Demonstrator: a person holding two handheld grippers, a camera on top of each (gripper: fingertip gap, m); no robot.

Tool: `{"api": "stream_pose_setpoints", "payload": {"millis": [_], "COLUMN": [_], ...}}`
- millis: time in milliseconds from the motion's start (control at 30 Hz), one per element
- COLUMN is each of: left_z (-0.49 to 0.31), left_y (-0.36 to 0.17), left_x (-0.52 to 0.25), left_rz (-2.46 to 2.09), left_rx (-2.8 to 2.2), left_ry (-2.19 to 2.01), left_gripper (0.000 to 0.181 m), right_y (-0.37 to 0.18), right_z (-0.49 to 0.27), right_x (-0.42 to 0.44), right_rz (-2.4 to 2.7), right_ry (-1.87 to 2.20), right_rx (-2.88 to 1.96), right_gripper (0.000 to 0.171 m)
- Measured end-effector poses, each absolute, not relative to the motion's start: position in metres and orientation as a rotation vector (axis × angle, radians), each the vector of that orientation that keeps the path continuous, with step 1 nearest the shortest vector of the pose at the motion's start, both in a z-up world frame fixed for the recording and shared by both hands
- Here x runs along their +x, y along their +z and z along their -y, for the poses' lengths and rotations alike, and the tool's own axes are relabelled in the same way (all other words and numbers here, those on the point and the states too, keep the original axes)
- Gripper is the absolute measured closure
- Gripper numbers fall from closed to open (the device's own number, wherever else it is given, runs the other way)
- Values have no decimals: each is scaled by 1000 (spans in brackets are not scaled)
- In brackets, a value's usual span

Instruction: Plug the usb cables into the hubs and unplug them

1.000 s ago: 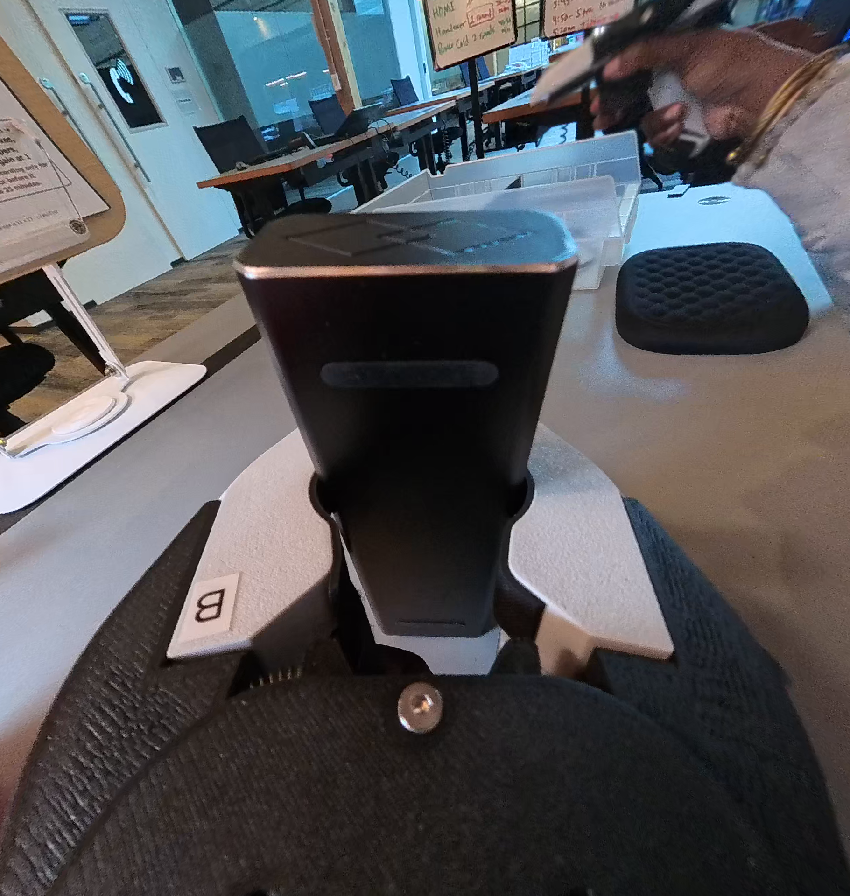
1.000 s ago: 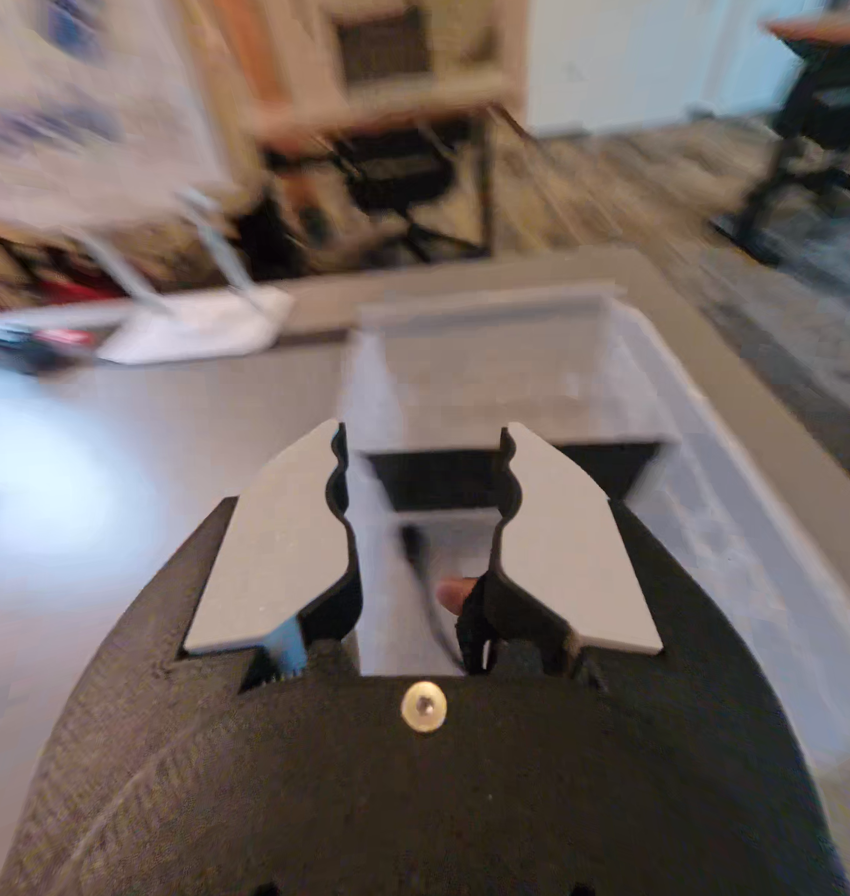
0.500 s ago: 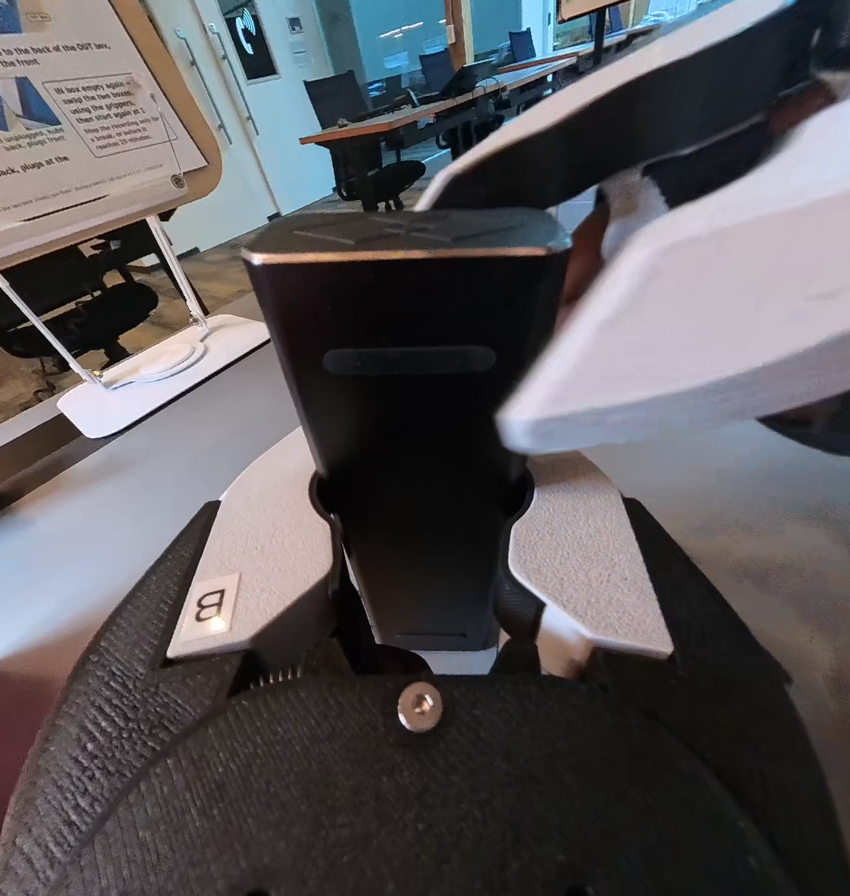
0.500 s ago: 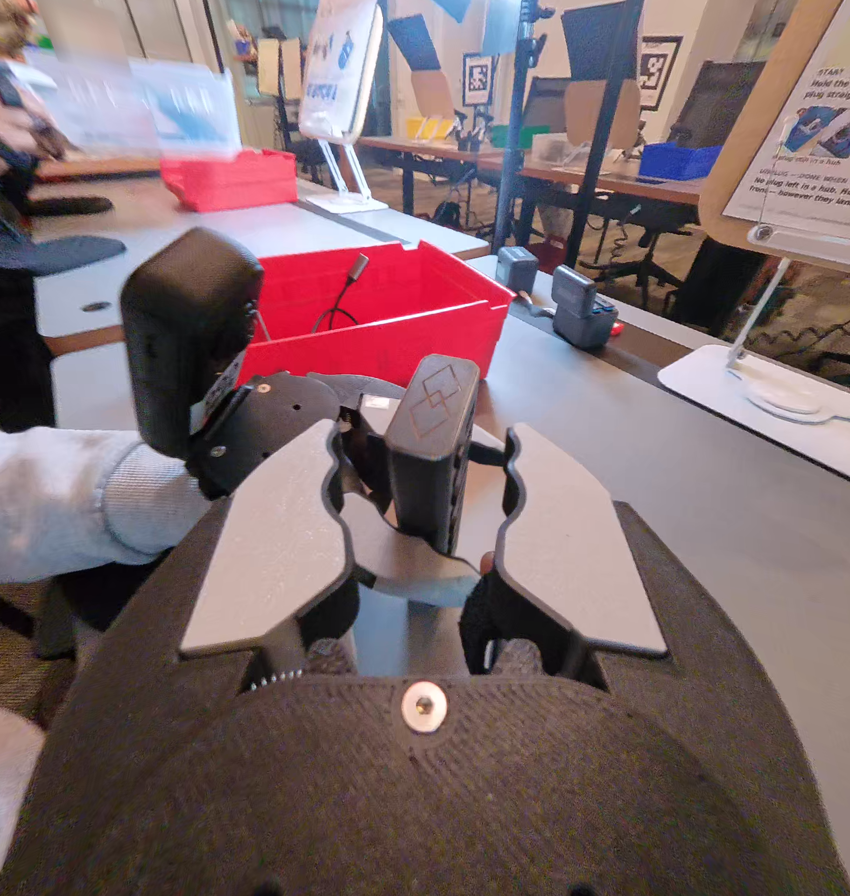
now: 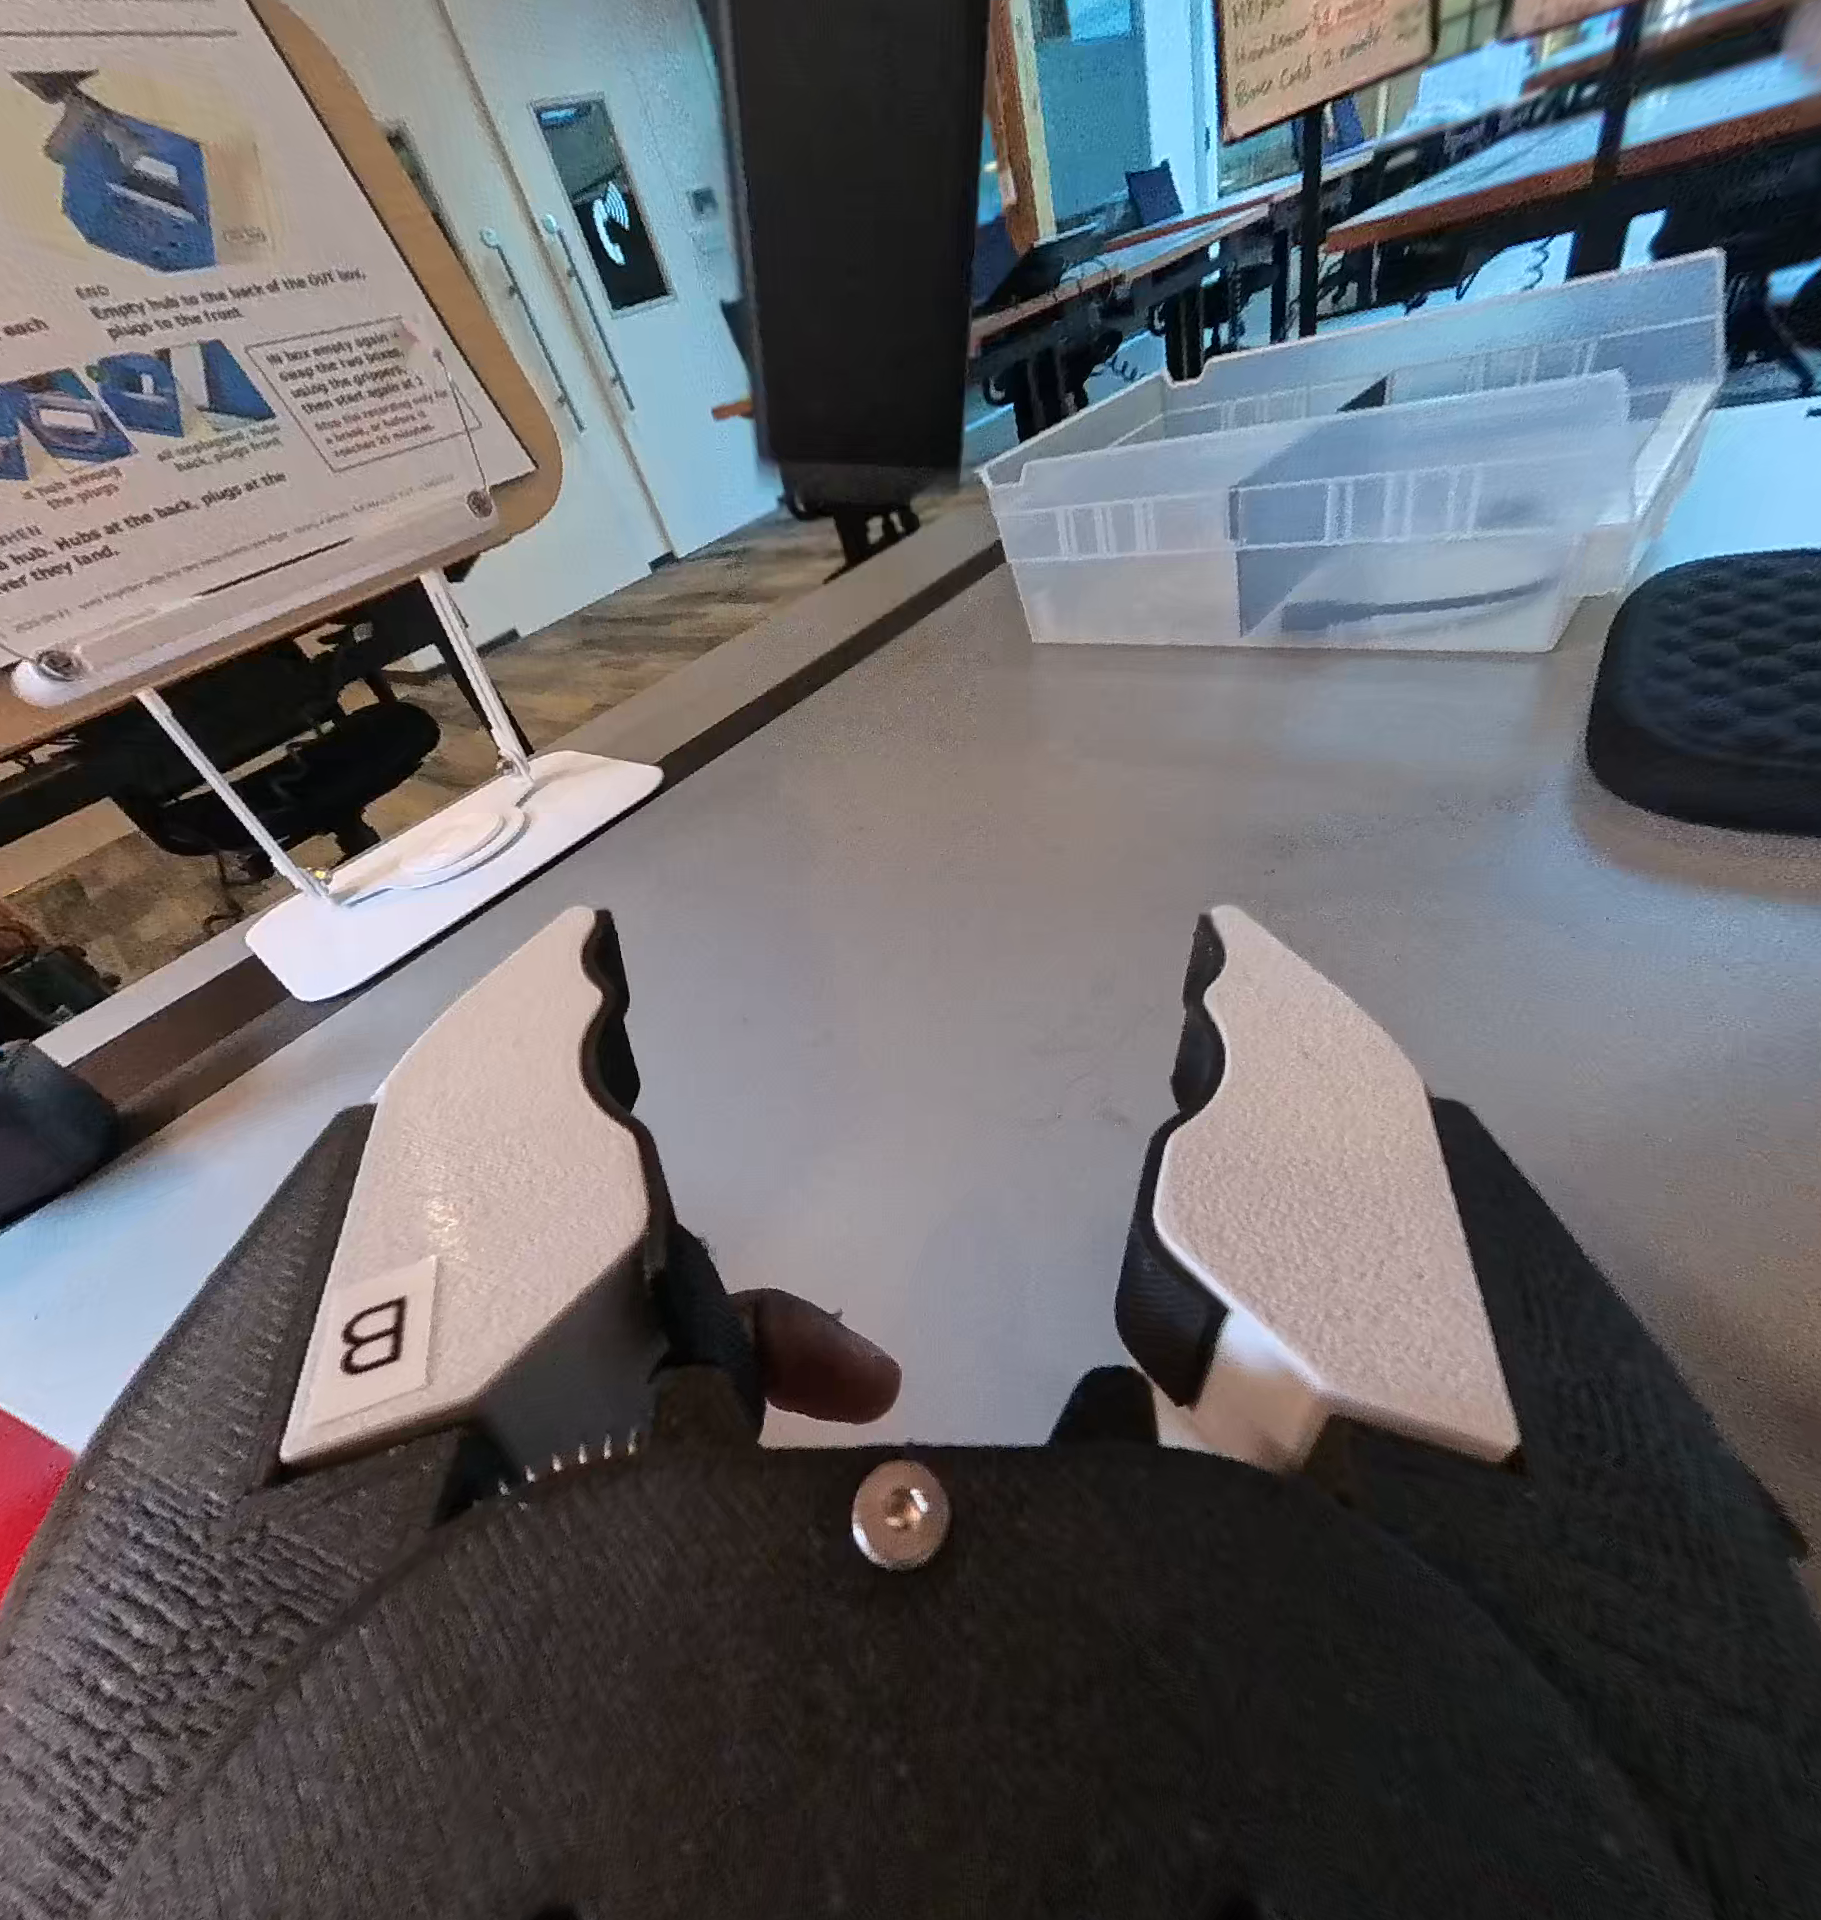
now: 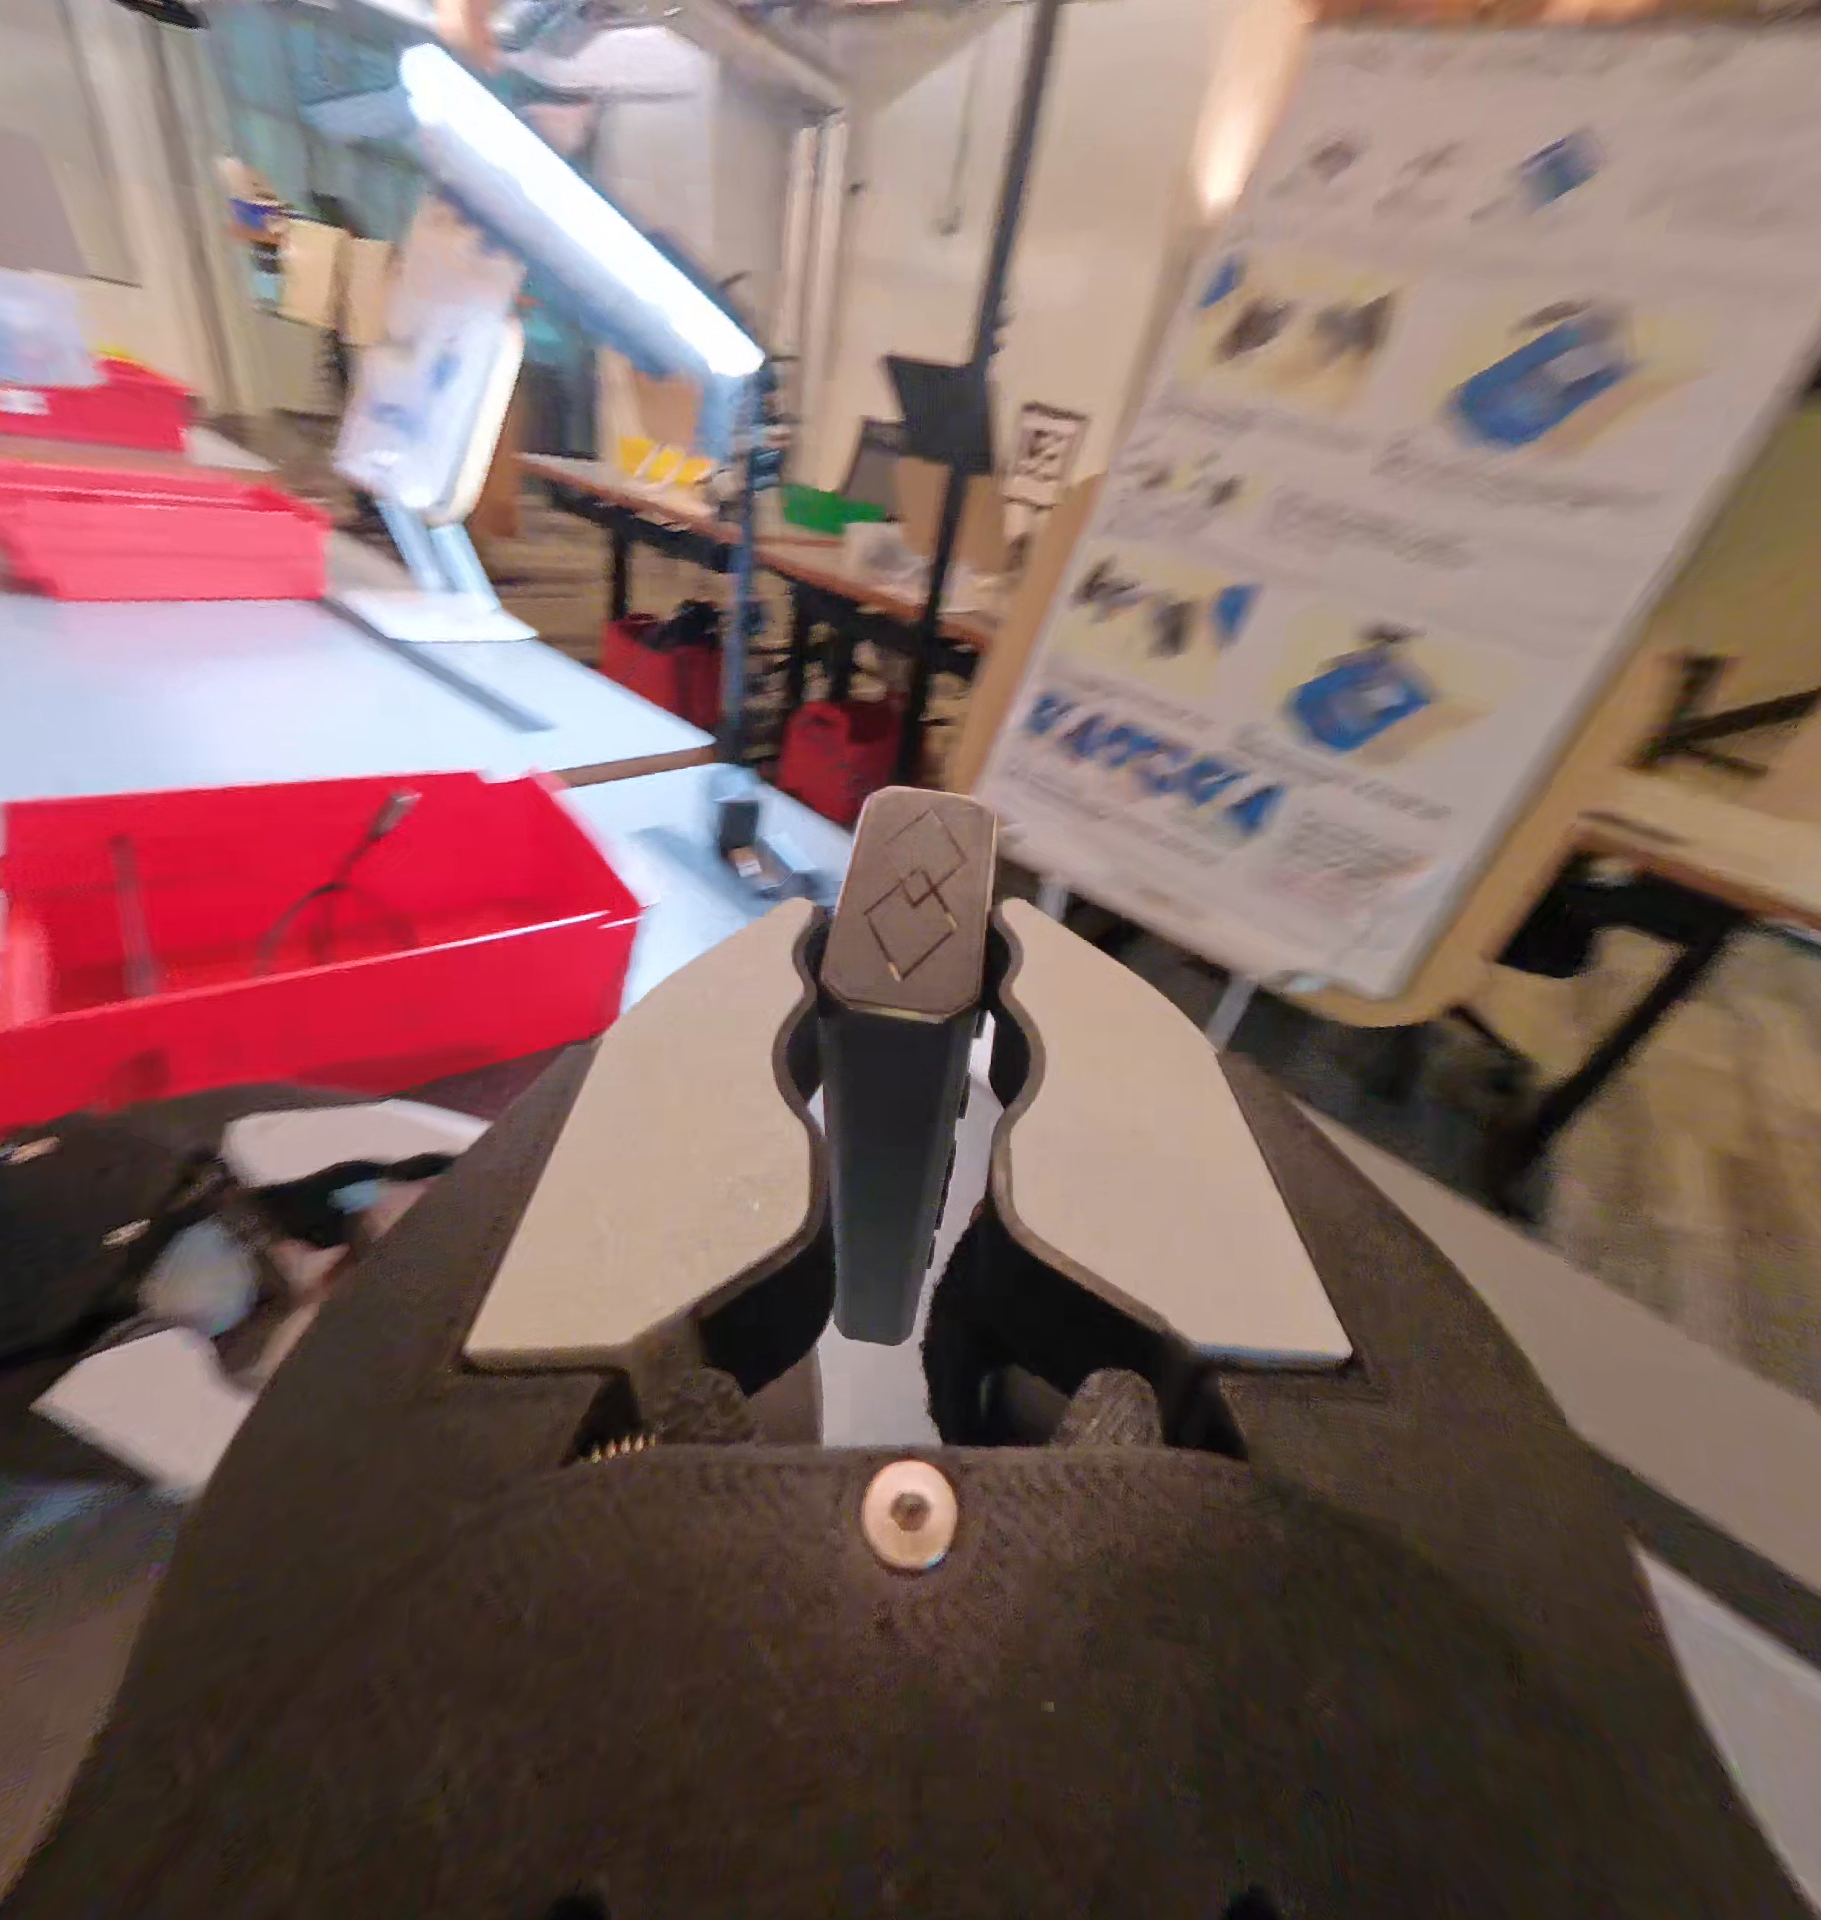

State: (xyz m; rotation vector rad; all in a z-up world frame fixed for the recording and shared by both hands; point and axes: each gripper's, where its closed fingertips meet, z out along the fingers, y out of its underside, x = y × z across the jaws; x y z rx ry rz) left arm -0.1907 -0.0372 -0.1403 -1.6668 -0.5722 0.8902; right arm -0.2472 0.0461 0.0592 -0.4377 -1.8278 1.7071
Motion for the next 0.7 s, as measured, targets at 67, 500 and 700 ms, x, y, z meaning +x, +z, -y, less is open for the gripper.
{"api": "stream_pose_setpoints", "payload": {"millis": [67, 500, 700], "left_z": [38, 41, 43], "left_y": [-144, -164, -163], "left_x": [-192, -202, -202], "left_rz": [573, 606, 600], "left_rx": [-1683, -1750, -1754], "left_ry": [891, 901, 923], "left_gripper": [81, 90, 92], "right_y": [90, -13, -59], "right_z": [-91, -335, -352], "right_x": [-277, -424, -435], "right_rz": [1731, 1426, 1571], "right_ry": [1616, 1165, 1044], "right_rx": [-522, -1232, -1228], "right_gripper": [143, 143, 143]}}
